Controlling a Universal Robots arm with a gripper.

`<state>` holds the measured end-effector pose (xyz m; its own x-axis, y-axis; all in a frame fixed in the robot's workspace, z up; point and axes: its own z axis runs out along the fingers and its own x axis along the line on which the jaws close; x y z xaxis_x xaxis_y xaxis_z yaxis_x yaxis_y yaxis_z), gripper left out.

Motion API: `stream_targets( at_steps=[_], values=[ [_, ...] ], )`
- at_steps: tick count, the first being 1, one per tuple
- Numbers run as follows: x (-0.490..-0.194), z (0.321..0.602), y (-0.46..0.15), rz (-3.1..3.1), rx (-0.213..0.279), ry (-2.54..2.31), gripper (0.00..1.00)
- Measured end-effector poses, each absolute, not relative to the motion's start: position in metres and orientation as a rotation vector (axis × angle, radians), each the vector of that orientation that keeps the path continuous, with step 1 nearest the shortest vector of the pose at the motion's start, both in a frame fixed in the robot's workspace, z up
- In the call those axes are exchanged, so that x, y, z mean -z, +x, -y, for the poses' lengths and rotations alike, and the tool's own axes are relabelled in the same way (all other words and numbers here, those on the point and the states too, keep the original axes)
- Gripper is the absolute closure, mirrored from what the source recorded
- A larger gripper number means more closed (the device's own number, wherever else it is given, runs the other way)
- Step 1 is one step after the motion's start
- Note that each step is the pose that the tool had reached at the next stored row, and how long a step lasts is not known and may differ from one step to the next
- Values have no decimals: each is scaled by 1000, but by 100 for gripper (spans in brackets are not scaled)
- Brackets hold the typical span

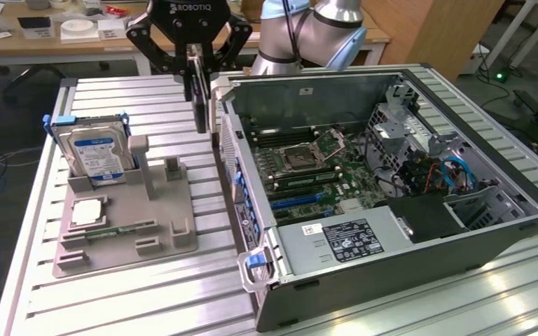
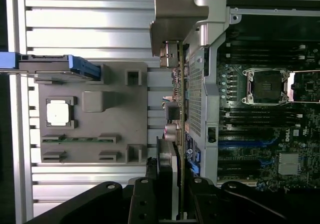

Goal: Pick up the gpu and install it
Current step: 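Pick up the gpu and move the gpu toward the slot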

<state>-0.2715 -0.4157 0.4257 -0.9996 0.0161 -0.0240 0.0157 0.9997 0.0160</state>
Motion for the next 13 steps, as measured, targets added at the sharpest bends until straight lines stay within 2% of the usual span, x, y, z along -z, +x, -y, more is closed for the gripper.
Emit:
stream_targets(
  at_steps=[13],
  values=[
    [-426,416,-260,-3117,-25,25,72]
  ],
)
